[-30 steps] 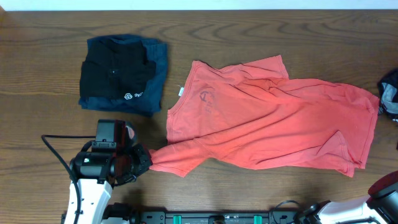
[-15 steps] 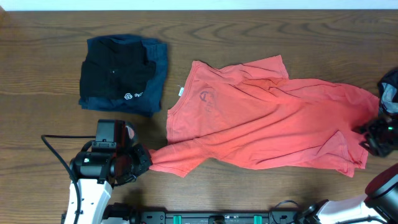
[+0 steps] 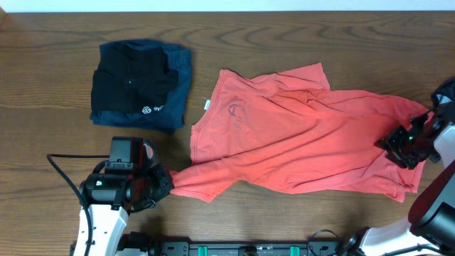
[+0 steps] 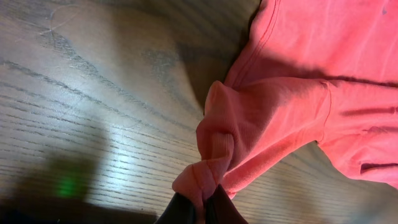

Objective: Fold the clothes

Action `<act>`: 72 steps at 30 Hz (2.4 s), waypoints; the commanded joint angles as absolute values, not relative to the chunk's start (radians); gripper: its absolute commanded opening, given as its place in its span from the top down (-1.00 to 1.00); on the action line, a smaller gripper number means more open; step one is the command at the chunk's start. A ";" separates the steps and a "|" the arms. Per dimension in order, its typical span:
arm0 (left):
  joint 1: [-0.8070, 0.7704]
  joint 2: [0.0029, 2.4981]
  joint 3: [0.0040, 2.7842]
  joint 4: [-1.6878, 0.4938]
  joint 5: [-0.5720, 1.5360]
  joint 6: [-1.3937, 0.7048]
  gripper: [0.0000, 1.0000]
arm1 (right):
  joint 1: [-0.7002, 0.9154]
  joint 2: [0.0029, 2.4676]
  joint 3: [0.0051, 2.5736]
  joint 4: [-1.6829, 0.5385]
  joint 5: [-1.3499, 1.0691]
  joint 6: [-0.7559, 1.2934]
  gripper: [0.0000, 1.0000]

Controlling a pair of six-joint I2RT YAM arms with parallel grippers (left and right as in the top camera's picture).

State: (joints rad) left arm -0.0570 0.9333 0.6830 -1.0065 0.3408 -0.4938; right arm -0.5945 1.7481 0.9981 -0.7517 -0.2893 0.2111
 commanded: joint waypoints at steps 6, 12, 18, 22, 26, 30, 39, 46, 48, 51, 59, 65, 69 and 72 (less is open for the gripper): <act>-0.057 0.933 0.699 -1.009 0.332 -0.484 0.88 | -0.638 1.752 1.068 -0.840 -0.239 0.230 0.07; -0.057 0.933 0.699 -1.008 0.331 -0.484 0.88 | -0.634 1.753 1.072 -0.829 -0.291 0.232 0.07; -0.057 0.933 0.699 -1.009 0.332 -0.484 0.88 | -0.597 1.753 0.997 -0.748 -0.265 0.287 0.10; -0.057 0.933 0.699 -1.016 0.332 -0.484 0.88 | -0.596 1.753 0.991 -0.736 -0.236 0.318 0.15; -0.057 0.933 0.699 -1.013 0.332 -0.484 0.88 | -0.595 1.753 0.991 -0.746 -0.231 0.318 0.19; -0.057 0.933 0.699 -1.013 0.332 -0.484 0.88 | -0.595 1.753 0.991 -0.752 -0.177 0.327 0.31; -0.057 0.933 0.699 -1.011 0.331 -0.484 0.88 | -0.595 1.753 0.975 -0.735 -0.160 0.341 0.31; -0.057 0.933 0.699 -1.005 0.332 -0.484 0.88 | -0.597 1.750 0.950 -0.688 -0.162 0.359 0.97; -0.057 0.933 0.699 -1.005 0.332 -0.484 0.88 | -0.605 1.736 0.981 -0.718 -0.188 0.359 0.98; -0.057 0.933 0.699 -1.005 0.331 -0.484 0.88 | -0.620 1.689 1.037 -0.789 -0.210 0.359 0.98; -0.057 0.933 0.700 -0.948 0.403 -0.484 0.88 | -0.697 1.454 1.216 -1.048 -0.172 0.359 0.97; -0.057 0.933 0.700 -0.917 0.409 -0.484 0.88 | -0.739 1.276 1.250 -1.069 -0.171 0.358 0.98; -0.057 0.933 0.702 -0.887 0.430 -0.479 0.88 | -0.739 1.233 1.250 -1.071 -0.177 0.352 0.98; -0.057 0.933 0.727 -0.876 0.492 -0.438 0.88 | -0.738 1.229 1.250 -1.074 -0.197 0.351 0.98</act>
State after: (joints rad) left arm -0.0570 0.9333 0.6842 -0.8791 0.4294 -0.4816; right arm -0.7319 1.2331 1.2423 -1.0752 -0.1848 0.3496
